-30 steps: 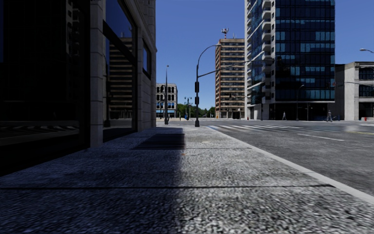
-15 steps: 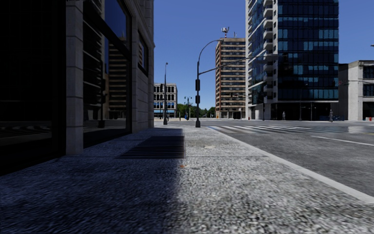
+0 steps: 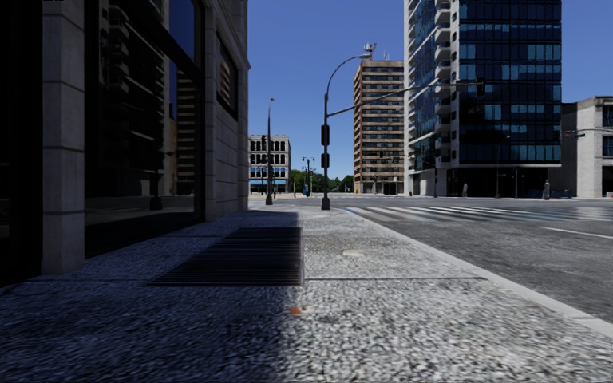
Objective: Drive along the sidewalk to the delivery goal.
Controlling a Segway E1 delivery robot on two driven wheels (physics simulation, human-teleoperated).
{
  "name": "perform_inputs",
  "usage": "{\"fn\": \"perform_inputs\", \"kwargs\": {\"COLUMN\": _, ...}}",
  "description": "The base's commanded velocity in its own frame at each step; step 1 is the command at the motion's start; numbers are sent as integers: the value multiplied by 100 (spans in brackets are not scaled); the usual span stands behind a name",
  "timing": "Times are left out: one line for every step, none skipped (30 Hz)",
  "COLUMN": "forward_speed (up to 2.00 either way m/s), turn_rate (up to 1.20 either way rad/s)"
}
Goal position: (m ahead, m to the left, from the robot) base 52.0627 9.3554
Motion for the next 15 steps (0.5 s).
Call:
{"fn": "perform_inputs", "kwargs": {"forward_speed": 196, "turn_rate": 0}}
{"fn": "perform_inputs", "kwargs": {"forward_speed": 196, "turn_rate": 0}}
{"fn": "perform_inputs", "kwargs": {"forward_speed": 196, "turn_rate": 0}}
{"fn": "perform_inputs", "kwargs": {"forward_speed": 196, "turn_rate": 0}}
{"fn": "perform_inputs", "kwargs": {"forward_speed": 196, "turn_rate": 0}}
{"fn": "perform_inputs", "kwargs": {"forward_speed": 196, "turn_rate": 0}}
{"fn": "perform_inputs", "kwargs": {"forward_speed": 196, "turn_rate": 0}}
{"fn": "perform_inputs", "kwargs": {"forward_speed": 196, "turn_rate": 0}}
{"fn": "perform_inputs", "kwargs": {"forward_speed": 196, "turn_rate": 0}}
{"fn": "perform_inputs", "kwargs": {"forward_speed": 196, "turn_rate": 0}}
{"fn": "perform_inputs", "kwargs": {"forward_speed": 196, "turn_rate": 0}}
{"fn": "perform_inputs", "kwargs": {"forward_speed": 196, "turn_rate": 0}}
{"fn": "perform_inputs", "kwargs": {"forward_speed": 196, "turn_rate": 0}}
{"fn": "perform_inputs", "kwargs": {"forward_speed": 196, "turn_rate": 0}}
{"fn": "perform_inputs", "kwargs": {"forward_speed": 196, "turn_rate": 0}}
